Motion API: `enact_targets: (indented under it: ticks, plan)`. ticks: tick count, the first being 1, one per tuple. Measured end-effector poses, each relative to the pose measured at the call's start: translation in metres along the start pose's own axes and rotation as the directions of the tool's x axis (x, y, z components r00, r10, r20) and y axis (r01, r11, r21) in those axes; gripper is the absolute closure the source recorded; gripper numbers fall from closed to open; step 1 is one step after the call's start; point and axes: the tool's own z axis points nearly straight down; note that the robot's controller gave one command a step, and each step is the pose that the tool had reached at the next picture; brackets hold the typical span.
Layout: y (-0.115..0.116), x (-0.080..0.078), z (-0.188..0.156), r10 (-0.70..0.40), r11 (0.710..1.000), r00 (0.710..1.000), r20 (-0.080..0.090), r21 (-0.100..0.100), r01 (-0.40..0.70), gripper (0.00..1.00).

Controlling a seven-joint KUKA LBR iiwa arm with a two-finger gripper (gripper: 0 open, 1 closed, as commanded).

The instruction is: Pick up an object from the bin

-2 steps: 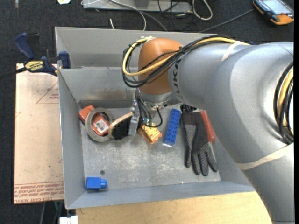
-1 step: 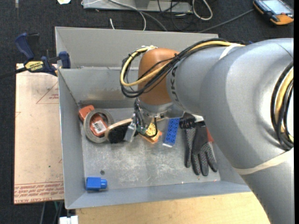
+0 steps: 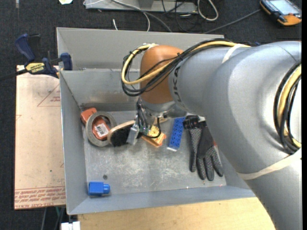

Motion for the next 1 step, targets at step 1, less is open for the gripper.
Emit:
enact_targets:
  ticks: [1]
  plan:
    - [0.0505,-0.0075,-0.0063,-0.153,0.988,0.988,0.002,0.000,0.153,0.00]
